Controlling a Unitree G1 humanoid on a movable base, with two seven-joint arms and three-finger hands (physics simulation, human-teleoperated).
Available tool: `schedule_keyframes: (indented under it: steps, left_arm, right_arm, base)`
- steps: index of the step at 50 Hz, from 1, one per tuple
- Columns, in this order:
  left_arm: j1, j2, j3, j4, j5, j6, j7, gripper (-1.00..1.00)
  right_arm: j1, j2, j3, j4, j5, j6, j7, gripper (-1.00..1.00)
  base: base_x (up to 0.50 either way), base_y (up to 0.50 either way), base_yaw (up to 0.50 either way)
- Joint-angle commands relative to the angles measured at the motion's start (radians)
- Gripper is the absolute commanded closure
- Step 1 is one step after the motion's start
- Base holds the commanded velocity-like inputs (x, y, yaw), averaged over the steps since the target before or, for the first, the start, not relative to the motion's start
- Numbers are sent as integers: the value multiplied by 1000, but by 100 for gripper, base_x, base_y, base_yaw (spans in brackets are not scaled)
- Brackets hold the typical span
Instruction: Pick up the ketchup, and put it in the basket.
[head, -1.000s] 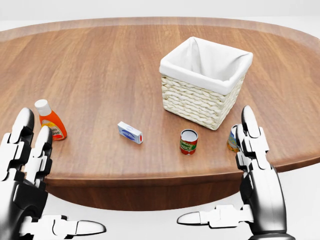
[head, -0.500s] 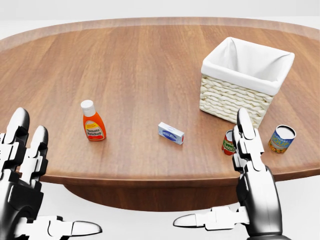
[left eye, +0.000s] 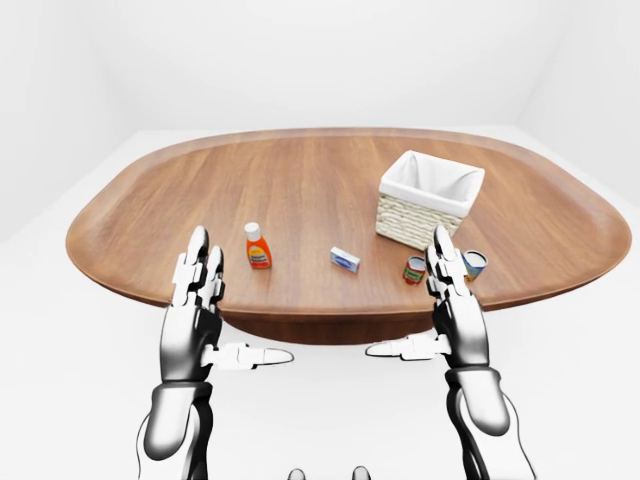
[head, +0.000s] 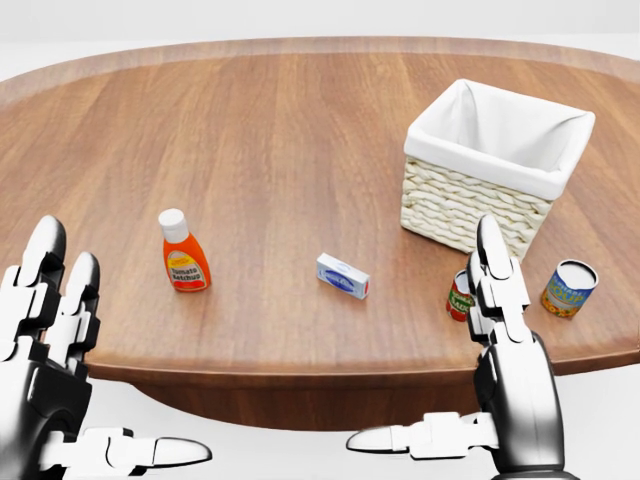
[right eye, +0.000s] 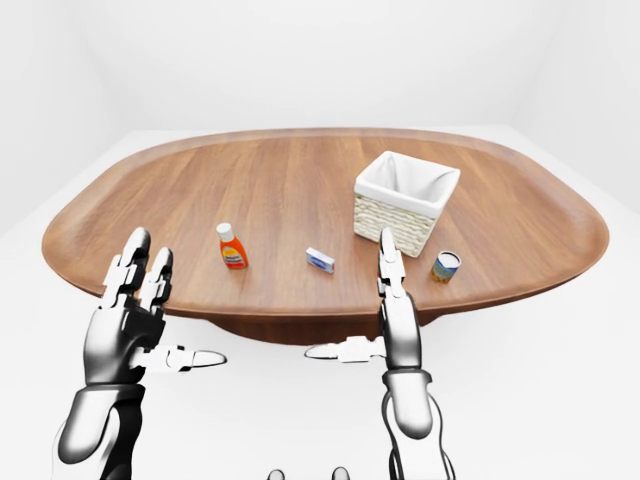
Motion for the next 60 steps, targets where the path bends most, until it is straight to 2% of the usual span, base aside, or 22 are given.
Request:
schedule_keyframes:
  steps: [1, 53, 60]
  left_arm:
    - [-5, -1, 1, -6, 0, 0, 7, -100]
    - [-4, 0, -6, -10, 15, 0, 3, -100]
    - [0, 2, -9, -11, 17, 0, 1, -100]
  right_arm:
    - [-1, -2, -1, -11, 19, 0, 13, -100]
    - [4, -4, 15, 2, -13, 0, -5, -100]
    - [7, -5, 17, -5, -17, 0, -6, -100]
  base:
    - [50, 0, 0]
    - [50, 0, 0]
    - [0, 0, 0]
